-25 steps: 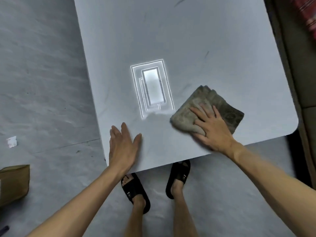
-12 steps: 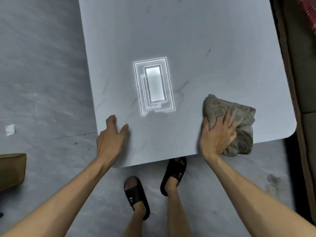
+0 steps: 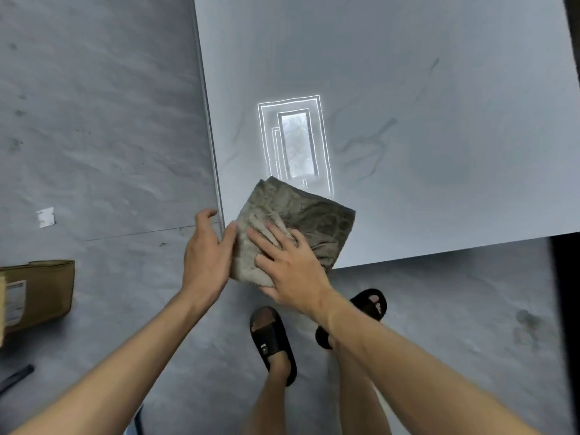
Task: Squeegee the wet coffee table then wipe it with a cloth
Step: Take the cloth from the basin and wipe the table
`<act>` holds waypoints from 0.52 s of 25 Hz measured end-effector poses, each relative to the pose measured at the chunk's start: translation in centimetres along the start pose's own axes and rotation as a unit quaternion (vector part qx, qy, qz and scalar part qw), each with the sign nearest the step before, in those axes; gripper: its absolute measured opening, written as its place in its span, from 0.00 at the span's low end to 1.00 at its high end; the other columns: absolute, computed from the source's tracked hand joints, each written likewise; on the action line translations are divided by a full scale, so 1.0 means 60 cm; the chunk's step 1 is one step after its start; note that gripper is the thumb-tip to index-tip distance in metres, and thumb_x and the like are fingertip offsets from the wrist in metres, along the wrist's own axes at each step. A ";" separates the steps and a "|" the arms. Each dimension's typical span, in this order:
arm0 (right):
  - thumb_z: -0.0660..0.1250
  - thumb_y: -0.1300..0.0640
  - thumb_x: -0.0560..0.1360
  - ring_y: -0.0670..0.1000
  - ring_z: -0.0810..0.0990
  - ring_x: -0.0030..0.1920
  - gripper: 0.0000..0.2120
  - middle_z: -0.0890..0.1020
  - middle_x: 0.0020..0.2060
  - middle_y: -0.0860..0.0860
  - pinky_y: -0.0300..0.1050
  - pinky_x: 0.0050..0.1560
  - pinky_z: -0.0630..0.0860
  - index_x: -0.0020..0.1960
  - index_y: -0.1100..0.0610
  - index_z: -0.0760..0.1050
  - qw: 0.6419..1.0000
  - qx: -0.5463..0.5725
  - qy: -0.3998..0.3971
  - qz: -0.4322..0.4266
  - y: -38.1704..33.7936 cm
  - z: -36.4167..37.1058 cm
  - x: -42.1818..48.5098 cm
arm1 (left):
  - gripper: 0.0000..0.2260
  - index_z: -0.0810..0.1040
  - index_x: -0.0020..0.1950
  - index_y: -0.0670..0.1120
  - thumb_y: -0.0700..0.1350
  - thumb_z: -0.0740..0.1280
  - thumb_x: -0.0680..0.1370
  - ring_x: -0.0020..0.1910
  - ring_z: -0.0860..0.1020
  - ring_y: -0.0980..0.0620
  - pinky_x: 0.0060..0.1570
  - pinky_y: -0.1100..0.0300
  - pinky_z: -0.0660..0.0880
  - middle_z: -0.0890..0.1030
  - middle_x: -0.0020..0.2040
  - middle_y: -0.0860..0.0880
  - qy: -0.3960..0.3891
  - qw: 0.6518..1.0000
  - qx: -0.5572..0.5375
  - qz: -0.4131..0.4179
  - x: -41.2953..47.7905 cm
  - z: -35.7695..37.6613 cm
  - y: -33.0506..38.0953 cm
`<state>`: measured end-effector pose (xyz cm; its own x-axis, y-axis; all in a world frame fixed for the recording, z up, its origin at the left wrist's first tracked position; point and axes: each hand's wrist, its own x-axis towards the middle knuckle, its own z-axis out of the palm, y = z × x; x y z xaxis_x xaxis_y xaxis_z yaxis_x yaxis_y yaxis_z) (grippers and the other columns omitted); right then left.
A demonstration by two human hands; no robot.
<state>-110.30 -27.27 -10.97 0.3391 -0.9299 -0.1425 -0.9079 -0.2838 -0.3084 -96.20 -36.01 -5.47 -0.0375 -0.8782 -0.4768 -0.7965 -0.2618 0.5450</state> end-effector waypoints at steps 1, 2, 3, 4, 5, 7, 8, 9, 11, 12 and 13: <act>0.64 0.43 0.72 0.58 0.59 0.75 0.14 0.62 0.76 0.51 0.61 0.66 0.62 0.51 0.51 0.72 0.998 -0.013 -0.025 -0.049 0.018 -0.005 -0.010 | 0.19 0.64 0.67 0.49 0.55 0.60 0.80 0.51 0.72 0.52 0.49 0.58 0.67 0.76 0.63 0.45 -0.009 1.000 0.017 0.013 -0.007 0.007 0.004; 0.64 0.43 0.73 0.58 0.59 0.75 0.14 0.62 0.76 0.51 0.60 0.67 0.61 0.51 0.51 0.73 0.994 -0.022 -0.048 -0.096 0.041 -0.013 -0.022 | 0.18 0.64 0.66 0.50 0.55 0.60 0.80 0.52 0.73 0.51 0.49 0.58 0.67 0.76 0.62 0.46 -0.020 0.999 0.031 0.028 -0.015 0.016 0.012; 0.64 0.43 0.74 0.57 0.58 0.75 0.13 0.62 0.76 0.50 0.60 0.68 0.61 0.52 0.51 0.73 0.988 -0.029 -0.065 -0.137 0.066 -0.020 -0.035 | 0.16 0.64 0.63 0.50 0.55 0.60 0.80 0.53 0.74 0.51 0.48 0.58 0.67 0.76 0.61 0.48 -0.032 0.997 0.044 0.047 -0.023 0.025 0.020; 0.64 0.43 0.74 0.56 0.58 0.76 0.13 0.61 0.76 0.50 0.60 0.70 0.60 0.52 0.51 0.73 0.983 -0.032 -0.074 -0.167 0.094 -0.029 -0.051 | 0.13 0.65 0.61 0.51 0.55 0.60 0.80 0.53 0.75 0.51 0.47 0.58 0.68 0.76 0.60 0.49 -0.045 0.995 0.059 0.072 -0.029 0.035 0.031; 0.64 0.44 0.75 0.55 0.58 0.76 0.12 0.61 0.76 0.49 0.59 0.71 0.59 0.51 0.51 0.73 0.980 -0.033 -0.077 -0.182 0.126 -0.038 -0.072 | 0.11 0.66 0.58 0.51 0.55 0.60 0.80 0.53 0.76 0.50 0.46 0.57 0.69 0.75 0.59 0.50 -0.062 0.990 0.075 0.098 -0.034 0.048 0.048; 0.63 0.44 0.76 0.54 0.57 0.76 0.12 0.60 0.76 0.48 0.59 0.73 0.57 0.52 0.51 0.73 0.981 -0.032 -0.078 -0.172 0.199 -0.057 -0.122 | 0.10 0.69 0.54 0.50 0.55 0.60 0.79 0.51 0.76 0.49 0.44 0.57 0.70 0.73 0.56 0.51 -0.095 0.979 0.109 0.142 -0.040 0.077 0.085; 0.63 0.44 0.76 0.53 0.57 0.76 0.12 0.60 0.76 0.47 0.58 0.74 0.55 0.53 0.51 0.72 0.985 -0.031 -0.075 -0.150 0.237 -0.067 -0.147 | 0.10 0.70 0.53 0.49 0.54 0.60 0.79 0.50 0.76 0.49 0.42 0.56 0.70 0.72 0.54 0.51 -0.102 0.973 0.132 0.156 -0.042 0.090 0.101; 0.63 0.44 0.76 0.53 0.56 0.77 0.12 0.59 0.77 0.47 0.58 0.74 0.55 0.53 0.51 0.72 0.990 -0.029 -0.066 -0.120 0.279 -0.079 -0.177 | 0.10 0.71 0.53 0.47 0.53 0.61 0.79 0.49 0.75 0.48 0.42 0.55 0.72 0.71 0.54 0.50 -0.103 0.967 0.162 0.166 -0.043 0.105 0.119; 0.63 0.44 0.75 0.55 0.58 0.76 0.13 0.60 0.76 0.48 0.60 0.72 0.58 0.53 0.51 0.69 0.998 -0.032 -0.034 -0.034 0.367 -0.101 -0.245 | 0.12 0.73 0.56 0.45 0.51 0.61 0.78 0.49 0.75 0.46 0.44 0.51 0.75 0.69 0.56 0.48 -0.102 0.952 0.230 0.174 -0.047 0.141 0.153; 0.62 0.44 0.75 0.56 0.60 0.75 0.14 0.60 0.76 0.48 0.62 0.70 0.62 0.53 0.52 0.69 0.999 -0.034 -0.007 0.029 0.406 -0.108 -0.276 | 0.13 0.73 0.58 0.44 0.51 0.61 0.78 0.51 0.75 0.45 0.46 0.50 0.76 0.69 0.58 0.46 -0.108 0.944 0.259 0.172 -0.047 0.156 0.165; 0.60 0.44 0.76 0.57 0.62 0.74 0.14 0.61 0.76 0.48 0.62 0.68 0.64 0.54 0.54 0.69 0.993 -0.035 0.024 0.111 0.447 -0.115 -0.310 | 0.15 0.72 0.59 0.43 0.51 0.60 0.78 0.55 0.74 0.42 0.50 0.49 0.76 0.67 0.62 0.42 -0.122 0.937 0.284 0.163 -0.047 0.174 0.178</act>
<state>-142.64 -19.21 -10.08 0.1185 -0.9809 -0.1540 -0.9744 -0.0850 -0.2079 -110.91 -32.14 -5.49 -0.4169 -0.7392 -0.5289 -0.9085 0.3208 0.2678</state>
